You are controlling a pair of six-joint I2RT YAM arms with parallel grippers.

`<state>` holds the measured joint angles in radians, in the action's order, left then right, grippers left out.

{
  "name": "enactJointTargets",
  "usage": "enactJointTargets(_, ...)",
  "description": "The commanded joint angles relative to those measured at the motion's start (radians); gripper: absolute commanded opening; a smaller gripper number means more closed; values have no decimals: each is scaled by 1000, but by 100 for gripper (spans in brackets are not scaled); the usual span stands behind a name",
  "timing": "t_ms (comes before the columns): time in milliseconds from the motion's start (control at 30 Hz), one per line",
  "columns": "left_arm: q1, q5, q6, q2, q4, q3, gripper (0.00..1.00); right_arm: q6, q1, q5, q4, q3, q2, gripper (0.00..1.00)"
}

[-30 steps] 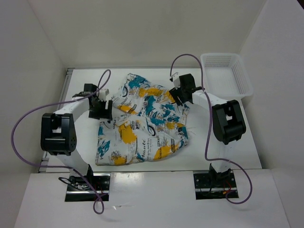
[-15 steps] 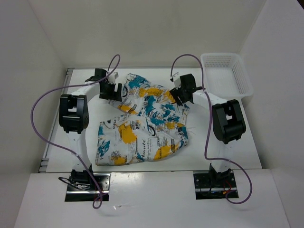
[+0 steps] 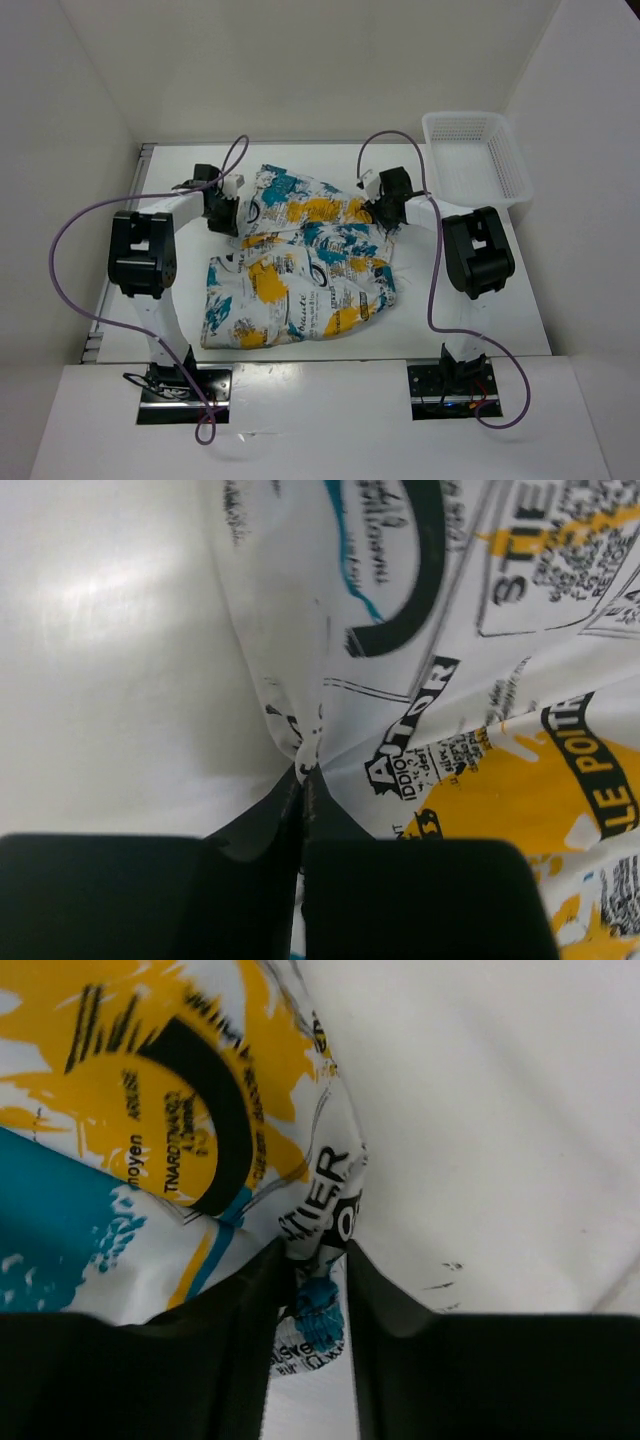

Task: Fold and stack the shorts
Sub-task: Flatten the shorts out

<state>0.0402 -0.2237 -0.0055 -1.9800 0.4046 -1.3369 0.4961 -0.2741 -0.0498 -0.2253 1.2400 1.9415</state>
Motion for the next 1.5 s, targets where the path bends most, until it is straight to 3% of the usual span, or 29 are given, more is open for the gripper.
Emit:
enactJointTargets(0,-49,63,6,64,146,87,7,85,-16,21,-11,-48,-33,33)
enactJointTargets(33,-49,63,6,75,180,87,16,113,-46,21,-11,-48,-33,28)
enactJointTargets(67,-49,40,6,98,189,87,37,139,-66,21,-11,-63,-44,26)
enactJointTargets(167,-49,-34,6,121,153,-18,65,182,-131,11,0,-59,-53,24)
enactJointTargets(200,-49,-43,6,112,93,-65,82,170,-131,11,0,-48,-53,24)
enactJointTargets(267,-49,-68,6,31,63,-186,87,170,-142,28,-16,-28,-53,25)
enactJointTargets(333,-30,-89,6,-60,63,-402,89,192,-142,28,-16,-28,-53,27)
enactJointTargets(467,18,-62,6,-340,106,-710,94,229,-142,-15,-6,-88,-62,30)
enactJointTargets(567,50,-39,6,-501,175,-934,95,216,-142,-4,-16,-88,-73,43)
enactJointTargets(600,50,-39,6,-535,209,-990,95,202,-133,-4,-26,-88,-84,53)
enactJointTargets(667,50,-25,6,-647,252,-1109,95,177,-132,-4,-26,-79,-93,60)
enactJointTargets(700,50,-25,6,-687,316,-1259,96,165,-122,5,-26,-68,-93,71)
enactJointTargets(867,70,-14,6,-977,568,-1787,96,98,-40,42,-51,7,-102,81)
enactJointTargets(967,92,-5,6,-950,608,-1666,92,98,-19,80,-80,19,-81,79)
enactJointTargets(1033,92,-25,6,-950,663,-1656,84,108,-19,126,-109,30,-69,78)
enactJointTargets(1133,92,-45,6,-996,738,-1735,64,108,-19,168,-141,39,-59,77)
enactJointTargets(1200,92,-45,6,-1023,783,-1801,56,108,-19,200,-161,48,-47,73)
enactJointTargets(1367,92,-58,6,-1025,813,-1797,39,157,-19,266,-241,49,-38,72)
enactJointTargets(1467,92,-69,6,-1025,813,-1797,14,177,-19,320,-276,38,-38,64)
